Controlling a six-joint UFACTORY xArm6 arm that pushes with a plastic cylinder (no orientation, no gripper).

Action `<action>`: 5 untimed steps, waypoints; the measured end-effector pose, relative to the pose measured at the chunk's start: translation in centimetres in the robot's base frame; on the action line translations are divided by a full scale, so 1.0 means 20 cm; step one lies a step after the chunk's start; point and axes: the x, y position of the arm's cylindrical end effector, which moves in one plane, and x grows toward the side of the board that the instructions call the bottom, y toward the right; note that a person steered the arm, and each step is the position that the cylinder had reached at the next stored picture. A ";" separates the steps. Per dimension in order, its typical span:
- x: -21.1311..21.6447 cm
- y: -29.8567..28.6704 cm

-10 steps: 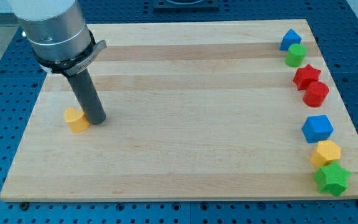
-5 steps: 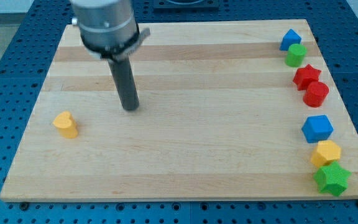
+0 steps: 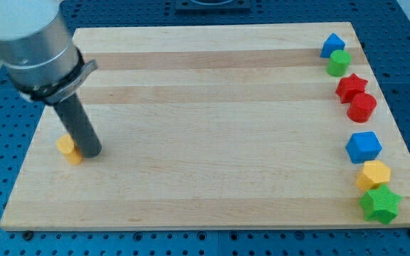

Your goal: Move the yellow heart to the bottom left of the board

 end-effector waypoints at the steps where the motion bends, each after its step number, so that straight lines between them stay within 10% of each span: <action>1: 0.00 0.00; 2: -0.25 -0.27; 5: -0.07 -0.33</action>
